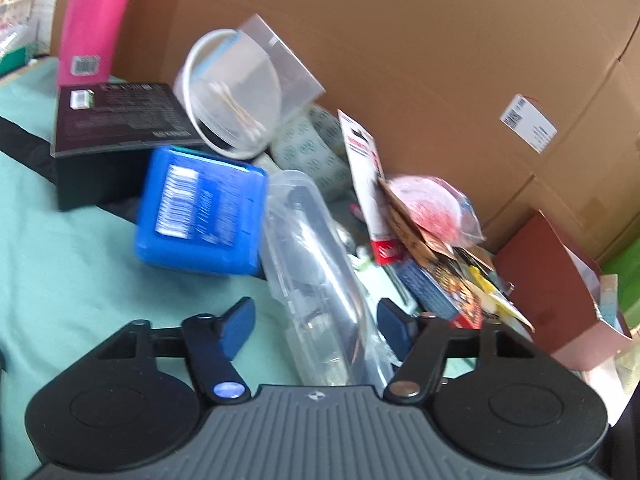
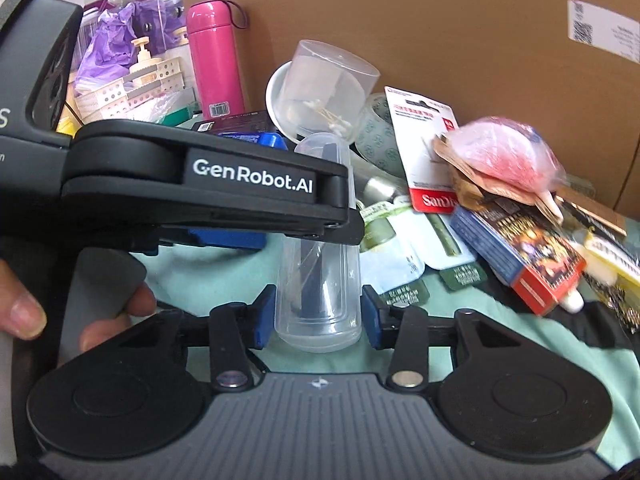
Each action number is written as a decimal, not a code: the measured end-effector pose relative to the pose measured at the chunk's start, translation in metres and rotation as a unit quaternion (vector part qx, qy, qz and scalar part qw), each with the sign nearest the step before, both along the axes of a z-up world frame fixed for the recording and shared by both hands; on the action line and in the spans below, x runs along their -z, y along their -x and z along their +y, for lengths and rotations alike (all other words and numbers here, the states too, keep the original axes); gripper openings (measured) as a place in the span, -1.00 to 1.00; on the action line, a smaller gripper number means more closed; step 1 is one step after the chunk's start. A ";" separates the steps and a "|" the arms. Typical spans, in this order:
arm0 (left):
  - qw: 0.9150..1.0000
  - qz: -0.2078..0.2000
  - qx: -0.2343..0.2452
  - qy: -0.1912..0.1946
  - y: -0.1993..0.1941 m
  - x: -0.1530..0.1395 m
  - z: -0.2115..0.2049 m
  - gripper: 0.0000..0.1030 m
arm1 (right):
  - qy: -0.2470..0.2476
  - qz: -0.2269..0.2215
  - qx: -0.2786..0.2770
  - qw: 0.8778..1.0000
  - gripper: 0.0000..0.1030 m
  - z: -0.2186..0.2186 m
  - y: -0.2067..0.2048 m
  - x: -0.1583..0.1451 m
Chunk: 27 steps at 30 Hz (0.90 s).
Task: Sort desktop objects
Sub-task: 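Lower both tools onto the clear plastic case and close on it, then lift and carry the clear plastic case with both tools to the red-brown box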
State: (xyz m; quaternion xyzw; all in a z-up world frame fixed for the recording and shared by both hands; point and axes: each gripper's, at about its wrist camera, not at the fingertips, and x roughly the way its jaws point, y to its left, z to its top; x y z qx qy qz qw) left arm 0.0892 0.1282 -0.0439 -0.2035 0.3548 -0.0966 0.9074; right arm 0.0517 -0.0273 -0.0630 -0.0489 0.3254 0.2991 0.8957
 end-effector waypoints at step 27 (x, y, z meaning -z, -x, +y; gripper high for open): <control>0.997 0.020 0.071 0.017 0.019 -0.001 -0.085 0.18 | 0.036 -0.013 0.060 0.997 -0.04 -0.096 0.047 -0.007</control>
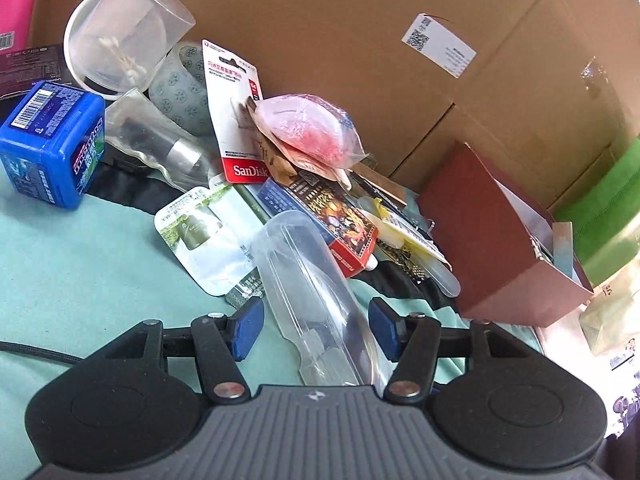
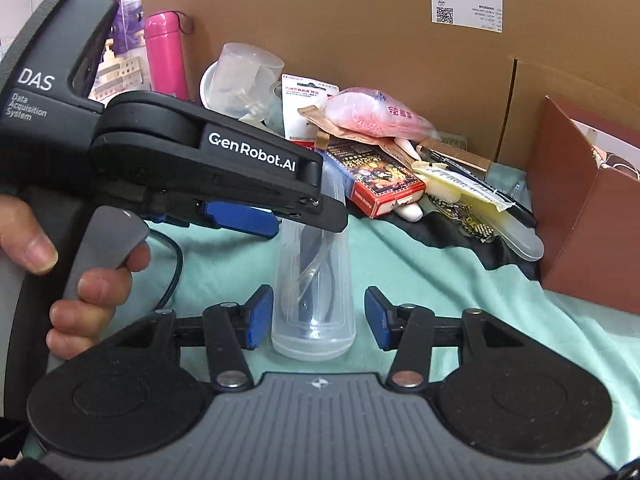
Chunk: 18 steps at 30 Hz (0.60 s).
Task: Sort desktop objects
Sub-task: 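Lift and carry the clear plastic case with both tools to the red-brown box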
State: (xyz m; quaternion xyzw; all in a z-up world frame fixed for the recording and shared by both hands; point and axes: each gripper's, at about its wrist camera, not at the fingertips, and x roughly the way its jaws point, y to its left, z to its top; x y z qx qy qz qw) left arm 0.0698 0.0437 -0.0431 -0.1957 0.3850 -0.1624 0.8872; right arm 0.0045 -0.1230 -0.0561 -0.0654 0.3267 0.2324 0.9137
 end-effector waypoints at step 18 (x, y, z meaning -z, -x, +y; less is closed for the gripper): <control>0.990 -0.044 0.020 -0.136 0.012 -0.011 -0.042 0.12 | -0.005 0.002 0.007 1.000 -0.15 0.005 -0.001 0.009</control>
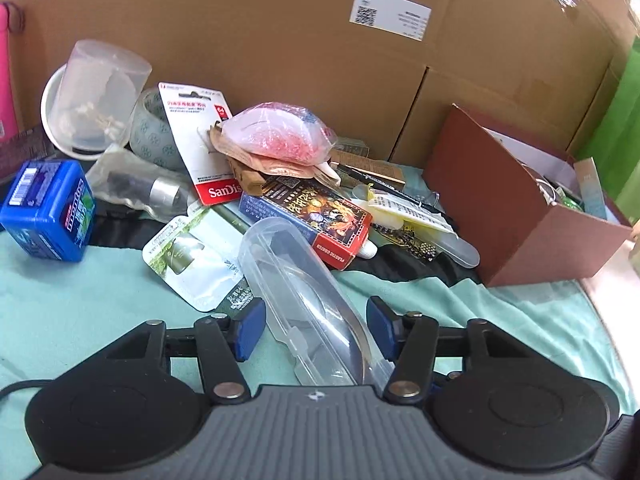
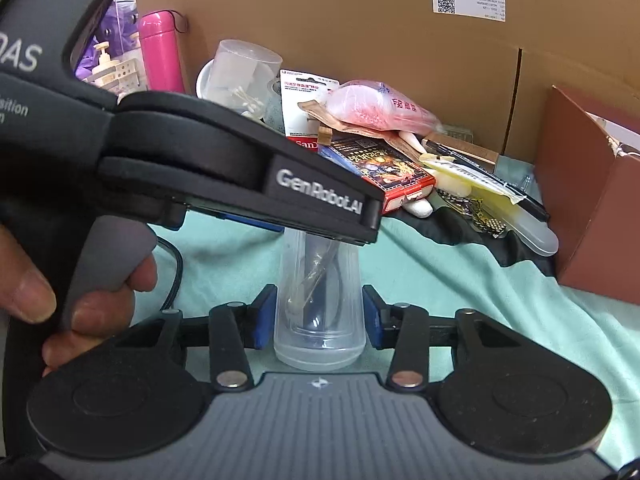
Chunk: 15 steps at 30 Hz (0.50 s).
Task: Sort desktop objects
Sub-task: 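Lift and carry the clear plastic case with both tools to the red-brown box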
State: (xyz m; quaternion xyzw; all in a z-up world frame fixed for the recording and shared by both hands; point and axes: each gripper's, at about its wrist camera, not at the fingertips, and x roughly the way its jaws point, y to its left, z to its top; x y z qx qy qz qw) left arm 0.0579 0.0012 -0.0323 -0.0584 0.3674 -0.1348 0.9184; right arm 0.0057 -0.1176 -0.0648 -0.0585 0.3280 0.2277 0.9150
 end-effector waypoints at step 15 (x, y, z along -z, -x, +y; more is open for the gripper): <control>0.999 -0.039 0.019 -0.013 0.021 -0.027 -0.030 0.08 | -0.022 -0.036 0.019 0.999 -0.16 -0.026 0.023 -0.020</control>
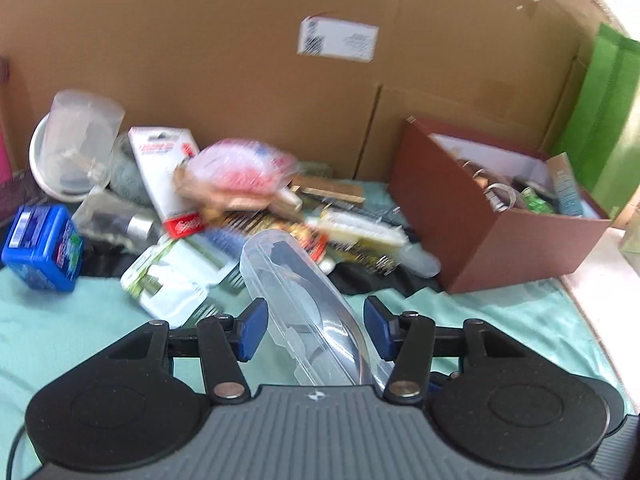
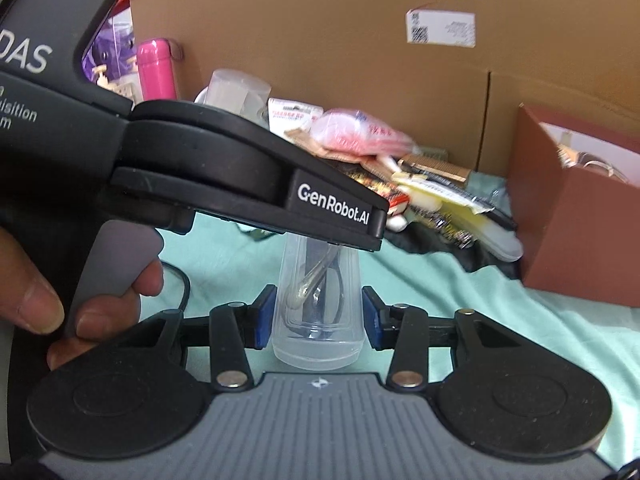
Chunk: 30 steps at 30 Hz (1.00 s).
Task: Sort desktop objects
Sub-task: 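Lift and carry the clear plastic case with both tools to the red-brown box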
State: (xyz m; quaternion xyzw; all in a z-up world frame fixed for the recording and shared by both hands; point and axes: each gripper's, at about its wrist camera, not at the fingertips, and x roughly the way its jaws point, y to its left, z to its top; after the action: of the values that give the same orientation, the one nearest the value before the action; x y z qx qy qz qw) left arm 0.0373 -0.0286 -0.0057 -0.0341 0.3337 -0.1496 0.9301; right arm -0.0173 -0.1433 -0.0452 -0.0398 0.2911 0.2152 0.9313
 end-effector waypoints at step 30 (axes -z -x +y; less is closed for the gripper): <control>0.977 -0.127 0.164 0.050 -0.038 -0.085 -0.176 0.06 | 0.003 -0.146 0.173 0.974 -0.16 -0.150 -0.020 -0.076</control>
State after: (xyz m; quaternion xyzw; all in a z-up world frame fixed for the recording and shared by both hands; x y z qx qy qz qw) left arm 0.0756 -0.2049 0.0795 -0.0061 0.2057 -0.3202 0.9247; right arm 0.0031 -0.2934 0.0306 -0.0228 0.1547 0.0416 0.9868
